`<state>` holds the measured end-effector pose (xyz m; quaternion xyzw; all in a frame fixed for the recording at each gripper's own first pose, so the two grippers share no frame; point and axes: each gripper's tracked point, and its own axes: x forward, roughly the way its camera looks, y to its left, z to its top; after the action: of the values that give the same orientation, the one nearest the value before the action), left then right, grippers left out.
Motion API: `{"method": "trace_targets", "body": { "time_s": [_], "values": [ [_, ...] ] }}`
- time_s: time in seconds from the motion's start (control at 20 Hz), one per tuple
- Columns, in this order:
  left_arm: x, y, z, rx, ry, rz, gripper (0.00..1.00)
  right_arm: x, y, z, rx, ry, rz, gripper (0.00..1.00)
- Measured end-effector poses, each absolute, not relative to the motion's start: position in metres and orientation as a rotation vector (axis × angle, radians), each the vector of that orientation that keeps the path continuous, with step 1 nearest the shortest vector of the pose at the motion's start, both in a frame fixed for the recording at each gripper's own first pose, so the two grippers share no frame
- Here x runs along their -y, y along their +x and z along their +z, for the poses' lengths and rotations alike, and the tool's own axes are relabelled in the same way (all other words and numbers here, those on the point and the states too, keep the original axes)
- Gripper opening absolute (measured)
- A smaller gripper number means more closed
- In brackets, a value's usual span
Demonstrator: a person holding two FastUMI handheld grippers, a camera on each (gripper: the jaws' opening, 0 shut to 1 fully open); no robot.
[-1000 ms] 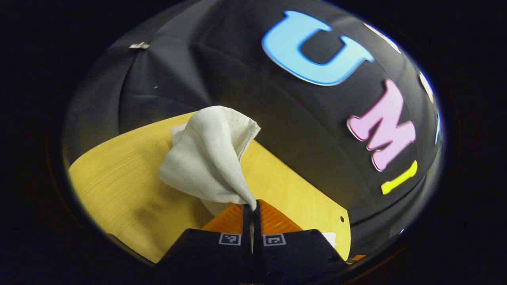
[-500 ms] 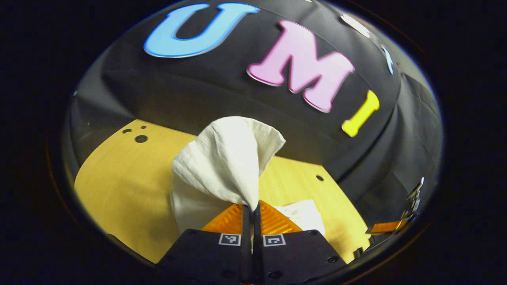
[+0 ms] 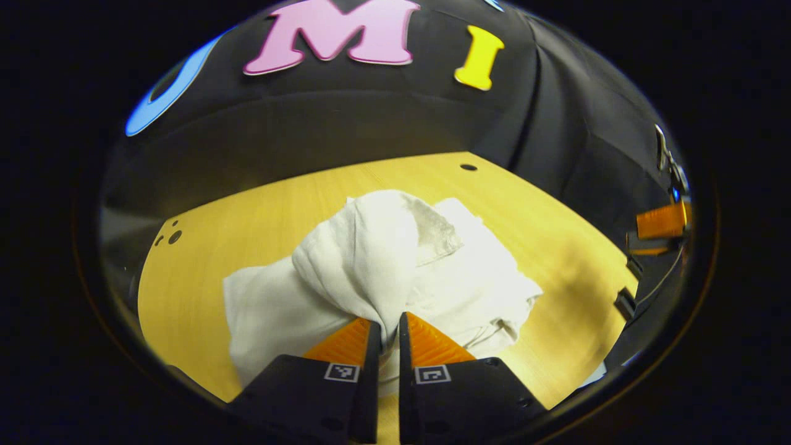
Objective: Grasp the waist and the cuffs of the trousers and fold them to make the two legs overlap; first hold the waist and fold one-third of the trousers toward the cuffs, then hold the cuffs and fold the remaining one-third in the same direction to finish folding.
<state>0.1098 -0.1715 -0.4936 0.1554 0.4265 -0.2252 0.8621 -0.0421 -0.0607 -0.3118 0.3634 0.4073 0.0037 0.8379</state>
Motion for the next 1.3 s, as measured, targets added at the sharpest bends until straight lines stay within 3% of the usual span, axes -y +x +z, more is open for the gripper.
{"method": "trace_targets", "body": {
  "time_s": [0.1, 0.15, 0.3, 0.4, 0.55, 0.6, 0.65, 0.95, 1.05, 1.1, 1.25, 1.3],
  "values": [
    [0.18, 0.098, -0.494, -0.873, 0.343, -0.51, 0.3, 0.064, -0.042, -0.309, -0.854, 0.768, 0.01, 0.61],
    [0.186, 0.09, -0.489, -0.868, 0.329, -0.537, 0.28, 0.065, -0.041, -0.307, -0.853, 0.77, 0.012, 0.61],
    [0.2, 0.071, -0.476, -0.865, 0.261, -0.603, 0.79, 0.063, -0.042, -0.304, -0.846, 0.775, 0.015, 0.61],
    [0.201, 0.065, -0.462, -0.851, 0.232, -0.603, 0.94, 0.058, -0.044, -0.299, -0.841, 0.777, 0.026, 0.61],
    [0.198, 0.054, -0.432, -0.846, 0.132, -0.587, 0.93, 0.034, -0.043, -0.279, -0.819, 0.82, 0.077, 0.61],
    [0.198, 0.049, -0.42, -0.846, 0.083, -0.587, 0.89, 0.025, -0.044, -0.272, -0.811, 0.829, 0.096, 0.61],
    [0.196, 0.046, -0.406, -0.835, 0.036, -0.583, 0.95, 0.017, -0.044, -0.266, -0.802, 0.828, 0.115, 0.61],
    [0.161, 0.038, -0.314, -0.73, -0.133, -0.499, 0.95, -0.026, -0.048, -0.22, -0.754, 0.812, 0.195, 0.61],
    [0.139, 0.035, -0.29, -0.7, -0.163, -0.47, 0.95, -0.038, -0.052, -0.205, -0.744, 0.795, 0.222, 0.53],
    [0.126, 0.035, -0.282, -0.686, -0.168, -0.447, 0.95, -0.044, -0.054, -0.2, -0.74, 0.787, 0.233, 0.73],
    [0.084, 0.03, -0.259, -0.653, -0.191, -0.382, 0.95, -0.06, -0.055, -0.185, -0.722, 0.782, 0.248, 0.79],
    [0.071, 0.028, -0.252, -0.646, -0.2, -0.363, 0.95, -0.064, -0.056, -0.18, -0.712, 0.781, 0.252, 0.87]
  ]
}}
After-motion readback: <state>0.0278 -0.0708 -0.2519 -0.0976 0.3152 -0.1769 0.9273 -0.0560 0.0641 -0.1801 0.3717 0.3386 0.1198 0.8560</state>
